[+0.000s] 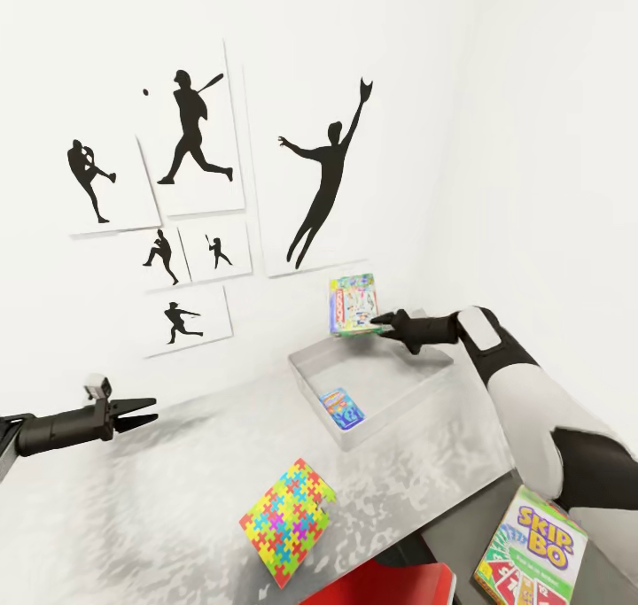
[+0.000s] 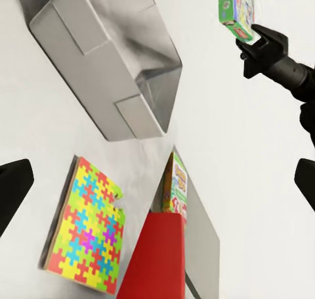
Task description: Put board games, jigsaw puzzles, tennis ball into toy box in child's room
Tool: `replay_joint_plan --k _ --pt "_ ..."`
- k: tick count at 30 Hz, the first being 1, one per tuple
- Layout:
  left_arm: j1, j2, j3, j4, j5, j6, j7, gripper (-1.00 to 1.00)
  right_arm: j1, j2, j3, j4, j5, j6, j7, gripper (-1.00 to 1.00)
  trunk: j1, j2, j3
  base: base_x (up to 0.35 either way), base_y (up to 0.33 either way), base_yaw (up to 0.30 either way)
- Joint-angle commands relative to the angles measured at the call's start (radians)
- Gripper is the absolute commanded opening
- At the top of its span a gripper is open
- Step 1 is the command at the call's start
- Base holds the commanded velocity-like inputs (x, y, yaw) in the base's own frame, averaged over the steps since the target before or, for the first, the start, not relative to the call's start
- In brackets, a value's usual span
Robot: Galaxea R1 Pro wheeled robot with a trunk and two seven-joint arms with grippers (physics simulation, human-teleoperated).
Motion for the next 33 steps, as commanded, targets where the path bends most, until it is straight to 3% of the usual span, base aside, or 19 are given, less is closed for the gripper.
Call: replay_joint_plan --k 1,4,10,16,25,29,33 --pt "-0.001 -0.002 -0.001 0.000 0.000 0.010 -0.004 1.00 -0.010 -0.022 -0.005 0.030 -0.020 0.006 0.003 -1.00 0.001 -0.002 -0.002 0.000 0.000 0.000" --pt "-0.001 -0.007 -0.001 0.000 -0.001 0.010 -0.004 1.00 -0.021 -0.070 0.000 0.068 -0.018 0.006 0.001 -1.00 0.001 -0.002 -0.002 0.000 0.000 0.000" --pt "-0.001 -0.016 -0.001 -0.001 -0.002 0.010 -0.004 1.00 -0.005 -0.120 0.002 0.078 -0.017 0.006 0.004 -1.00 0.001 -0.002 -0.002 0.000 0.000 0.000" --pt "-0.001 -0.024 -0.001 0.000 -0.002 0.010 -0.004 1.00 0.012 -0.142 -0.001 0.082 -0.021 0.006 0.005 -1.00 0.001 -0.002 -0.002 0.000 0.000 0.000" --pt "-0.001 -0.026 -0.001 0.000 -0.002 0.010 -0.004 1.00 0.022 -0.110 -0.002 0.084 -0.023 -0.076 -0.002 -1.00 0.001 -0.002 -0.002 0.000 0.000 0.000" --pt "-0.001 -0.026 -0.001 -0.001 -0.002 0.010 -0.004 1.00 0.023 -0.050 -0.001 0.084 -0.016 -0.185 -0.025 -1.00 0.001 -0.002 -0.002 0.000 0.000 0.000" --pt "-0.001 -0.026 -0.001 -0.001 -0.003 0.010 -0.004 1.00 0.024 -0.015 -0.001 0.086 -0.021 -0.231 -0.104 -1.00 0.001 -0.002 -0.002 0.000 0.000 0.000"
